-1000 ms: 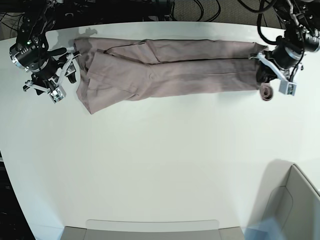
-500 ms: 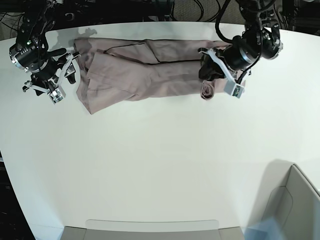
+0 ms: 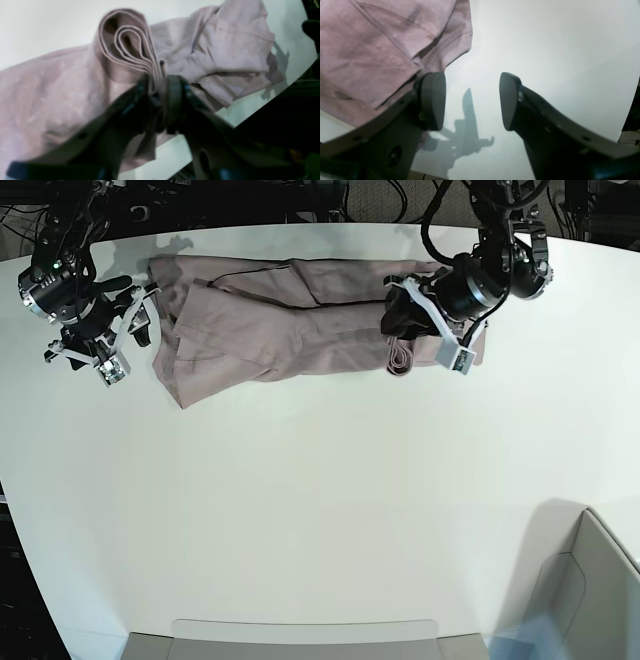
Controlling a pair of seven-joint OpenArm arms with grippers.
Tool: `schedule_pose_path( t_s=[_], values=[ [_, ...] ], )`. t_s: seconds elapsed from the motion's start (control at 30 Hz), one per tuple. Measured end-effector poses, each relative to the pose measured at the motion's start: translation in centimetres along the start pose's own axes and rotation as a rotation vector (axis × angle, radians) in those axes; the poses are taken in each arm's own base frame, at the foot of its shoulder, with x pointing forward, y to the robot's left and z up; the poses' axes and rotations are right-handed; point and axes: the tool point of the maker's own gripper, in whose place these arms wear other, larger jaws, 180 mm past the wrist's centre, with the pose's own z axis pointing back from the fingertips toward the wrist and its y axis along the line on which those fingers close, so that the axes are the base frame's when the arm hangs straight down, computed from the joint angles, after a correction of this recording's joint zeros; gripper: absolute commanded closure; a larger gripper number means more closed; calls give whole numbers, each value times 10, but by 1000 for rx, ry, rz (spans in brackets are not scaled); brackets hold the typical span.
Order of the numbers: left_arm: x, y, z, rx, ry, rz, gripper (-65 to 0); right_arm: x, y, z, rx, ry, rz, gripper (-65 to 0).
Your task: Fold the T-shirt properly
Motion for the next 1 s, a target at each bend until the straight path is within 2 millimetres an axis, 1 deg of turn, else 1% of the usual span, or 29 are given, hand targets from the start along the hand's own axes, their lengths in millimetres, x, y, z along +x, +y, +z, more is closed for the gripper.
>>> schedule_pose_path(
  t_s=[0.1, 0.2, 0.4, 0.47, 0.53, 0.6, 0.7, 0.73, 0.77, 0.83, 0.87, 0.9, 1.0],
  values=[
    [-6, 0, 0, -1, 18, 6, -124, 0, 0, 0, 0, -1, -1, -338],
    [-2, -1, 0, -5, 7, -4, -120, 0, 0, 0, 0, -1, -1, -338],
    [-2, 1, 1, 0, 4, -2, -119, 1, -1, 0, -1, -2, 0, -338],
    [-2, 2, 1, 2, 2, -1, -119, -2, -4, 0, -5, 0, -11, -338],
    [-2, 4, 3, 9, 0, 4, -119, -9, -14, 0, -16, -4, -66, -338],
    [-2, 11, 7, 27, -8, 14, -119, -27, -30, -4, -27, 24, -148, -338],
    [-2, 17, 10, 47, -11, 23, -119, -48, -37, -13, 84, -16, -303, -338],
    [-2, 17, 10, 47, -11, 25, -119, -55, -37, -18, 130, -26, -357, -338],
    [-2, 17, 10, 47, -11, 23, -119, -68, -35, -24, 172, -11, -402, -338],
    [-2, 16, 9, 45, -11, 25, -119, -95, -21, -33, 272, 41, -491, -338],
    [-2, 16, 9, 45, -12, 25, -119, -91, -17, -35, 317, -7, -541, -338],
    [-1, 16, 9, 44, -13, 22, -119, -92, -13, -39, 346, -9, -560, -338],
    [-4, 16, 10, 45, -7, 24, -119, -76, 1, -46, 421, -55, -579, -337]
  ],
)
